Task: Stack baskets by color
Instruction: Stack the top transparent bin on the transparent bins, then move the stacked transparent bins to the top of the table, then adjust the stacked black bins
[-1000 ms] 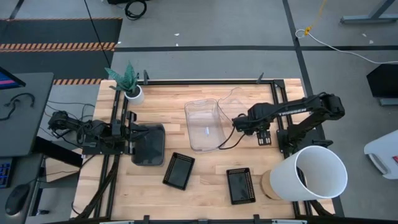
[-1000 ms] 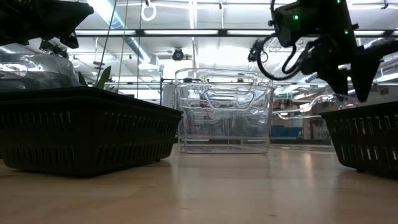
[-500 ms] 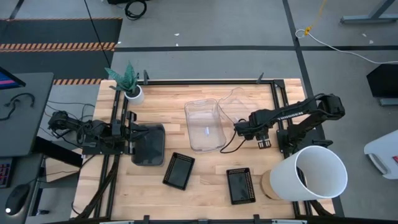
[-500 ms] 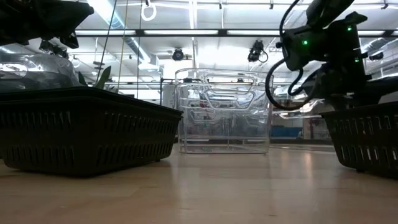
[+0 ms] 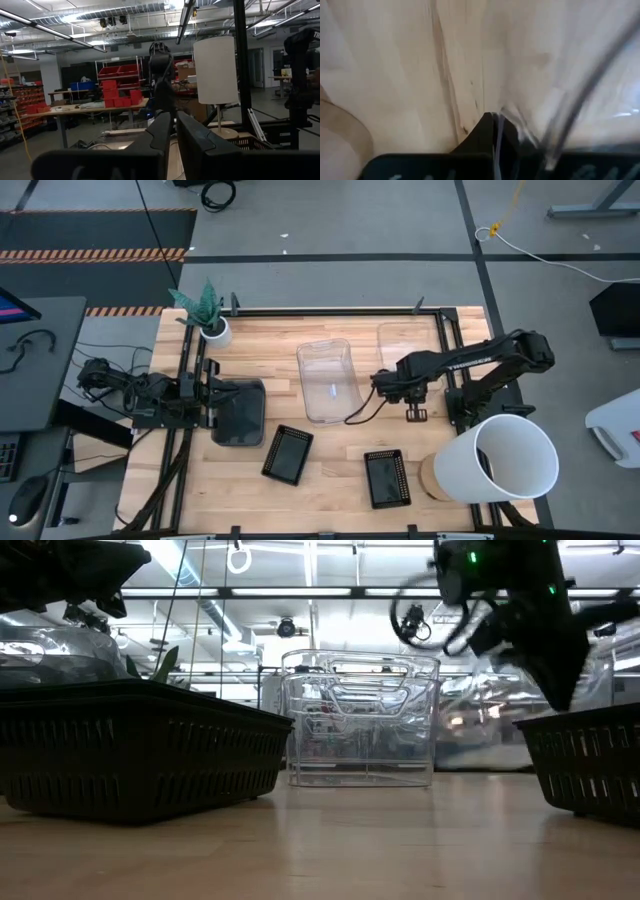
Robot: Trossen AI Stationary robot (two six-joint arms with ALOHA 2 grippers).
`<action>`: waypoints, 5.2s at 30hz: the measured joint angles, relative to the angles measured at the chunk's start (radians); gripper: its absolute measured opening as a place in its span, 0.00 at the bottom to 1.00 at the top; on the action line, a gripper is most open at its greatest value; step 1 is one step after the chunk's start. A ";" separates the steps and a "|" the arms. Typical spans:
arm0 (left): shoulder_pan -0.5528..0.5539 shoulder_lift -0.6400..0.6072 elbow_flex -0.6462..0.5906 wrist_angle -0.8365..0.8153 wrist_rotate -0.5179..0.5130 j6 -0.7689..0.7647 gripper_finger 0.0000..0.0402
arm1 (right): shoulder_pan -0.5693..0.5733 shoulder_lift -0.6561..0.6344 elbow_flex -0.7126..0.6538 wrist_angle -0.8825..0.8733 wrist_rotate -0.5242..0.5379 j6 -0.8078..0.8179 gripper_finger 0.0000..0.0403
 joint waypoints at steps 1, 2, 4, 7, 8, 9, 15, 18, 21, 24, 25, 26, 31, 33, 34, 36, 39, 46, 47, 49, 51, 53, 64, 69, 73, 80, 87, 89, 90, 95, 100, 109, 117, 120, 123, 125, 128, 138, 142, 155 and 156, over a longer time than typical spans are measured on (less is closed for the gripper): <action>0.000 0.000 0.000 0.000 0.000 0.000 0.10 | 0.006 0.000 0.032 -0.023 0.012 0.031 0.02; 0.000 0.000 0.000 0.000 0.000 0.000 0.10 | 0.009 0.000 0.066 -0.055 0.023 0.063 0.02; 0.000 0.000 0.000 0.000 0.000 0.000 0.09 | 0.018 0.000 0.133 -0.108 0.057 0.127 0.02; 0.000 0.000 0.000 0.000 0.000 0.000 0.08 | 0.041 0.000 0.247 -0.162 0.110 0.212 0.01; 0.000 0.000 0.000 0.000 0.000 0.000 0.08 | 0.052 0.000 0.281 -0.177 0.120 0.235 0.01; 0.000 0.000 0.000 0.000 0.000 0.000 0.08 | 0.064 0.000 0.315 -0.184 0.127 0.256 0.01; 0.000 0.000 0.000 0.000 0.000 0.000 0.09 | 0.139 0.072 0.492 -0.166 0.141 0.311 0.01; 0.000 0.000 0.000 0.000 0.000 0.000 0.10 | 0.176 0.154 0.580 -0.180 0.155 0.299 0.01; 0.000 0.000 0.000 0.000 0.000 0.000 0.10 | 0.204 0.259 0.703 -0.203 0.184 0.249 0.01; 0.000 0.000 0.000 0.000 0.000 0.000 0.09 | 0.219 0.354 0.835 -0.224 0.210 0.179 0.01; 0.000 0.000 0.000 0.000 0.000 0.000 0.09 | 0.222 0.384 0.880 -0.221 0.211 0.160 0.01; 0.000 0.000 0.000 0.000 0.000 0.000 0.08 | 0.223 0.414 0.922 -0.220 0.214 0.141 0.01; 0.000 0.000 0.000 0.000 0.000 0.000 0.07 | 0.225 0.546 1.111 -0.254 0.222 0.079 0.01; 0.000 0.000 0.000 0.000 0.000 0.000 0.07 | 0.222 0.590 1.170 -0.272 0.208 0.070 0.01; 0.000 0.000 0.000 0.000 0.000 0.000 0.07 | 0.219 0.613 1.198 -0.281 0.199 0.068 0.01; 0.000 0.000 0.000 0.000 0.000 0.000 0.08 | 0.215 0.653 1.244 -0.285 0.173 0.065 0.01; 0.000 0.000 0.000 0.000 0.000 0.000 0.09 | 0.214 0.693 1.294 -0.287 0.131 0.049 0.01; 0.000 0.000 0.000 0.000 0.000 0.000 0.09 | 0.213 0.715 1.274 -0.289 0.117 0.053 0.01; 0.000 0.000 0.000 -0.001 0.000 0.000 0.08 | 0.214 0.714 1.264 -0.287 0.117 0.060 0.01; 0.000 0.000 0.000 -0.002 0.000 0.000 0.08 | 0.213 0.714 1.248 -0.286 0.111 0.074 0.01; 0.000 0.000 0.000 -0.005 0.000 0.000 0.07 | 0.212 0.714 1.233 -0.283 0.099 0.076 0.01; 0.000 0.000 0.000 -0.006 0.000 0.000 0.07 | 0.211 0.713 1.206 -0.283 0.096 0.076 0.01; 0.000 0.000 0.000 -0.006 0.000 0.000 0.09 | 0.174 0.713 1.095 -0.264 0.039 0.046 0.09; 0.000 0.000 0.000 -0.006 0.000 0.000 0.08 | 0.161 0.713 1.104 -0.281 0.042 0.030 0.23; 0.000 0.000 0.000 -0.006 0.000 0.000 0.07 | 0.157 0.713 1.152 -0.288 0.022 0.048 0.31; 0.000 0.000 0.000 -0.007 0.000 0.000 0.10 | 0.221 0.711 1.270 -0.282 0.004 0.074 0.36; 0.000 0.000 0.000 -0.007 0.000 0.000 0.09 | 0.352 0.710 1.227 -0.216 0.030 0.025 0.36; 0.000 0.000 0.000 -0.007 0.000 0.000 0.08 | 0.376 0.711 1.207 -0.199 0.021 0.032 0.36; 0.000 0.000 0.000 -0.007 0.000 0.000 0.08 | 0.385 0.710 1.192 -0.182 0.005 0.042 0.36; 0.000 0.000 0.000 -0.007 0.000 0.000 0.08 | 0.425 0.711 1.100 -0.101 -0.008 0.067 0.35; 0.000 0.000 0.000 -0.007 0.000 0.000 0.10 | 0.437 0.680 0.975 -0.040 -0.013 0.099 0.35; 0.000 0.000 0.000 -0.007 0.000 0.000 0.08 | 0.377 0.482 0.618 0.189 0.221 0.132 0.32; 0.000 0.000 0.000 -0.007 0.000 0.000 0.09 | 0.266 0.464 0.513 0.272 0.374 0.096 0.30; 0.000 0.000 0.000 -0.007 0.000 0.000 0.10 | 0.203 0.467 0.500 0.331 0.413 0.068 0.28; 0.000 0.000 0.000 -0.007 0.000 0.000 0.10 | 0.152 0.466 0.500 0.386 0.410 0.051 0.27; 0.000 0.000 0.000 -0.007 0.000 0.000 0.09 | 0.133 0.466 0.511 0.390 0.379 0.050 0.26; 0.000 0.000 0.000 -0.007 0.000 0.000 0.08 | 0.143 0.465 0.554 0.389 0.342 0.077 0.25; 0.000 0.000 0.000 -0.007 0.000 0.000 0.10 | 0.253 0.479 0.638 0.672 0.181 0.166 0.25; 0.000 0.000 0.000 -0.008 0.000 0.000 0.10 | 0.284 0.533 0.651 0.713 0.164 0.192 0.24; 0.000 0.006 0.000 -0.011 -0.001 0.000 0.09 | 0.325 0.869 1.058 0.592 0.108 0.109 0.24; 0.000 0.006 0.000 -0.011 0.000 0.000 0.09 | 0.325 0.893 1.093 0.550 0.103 0.103 0.24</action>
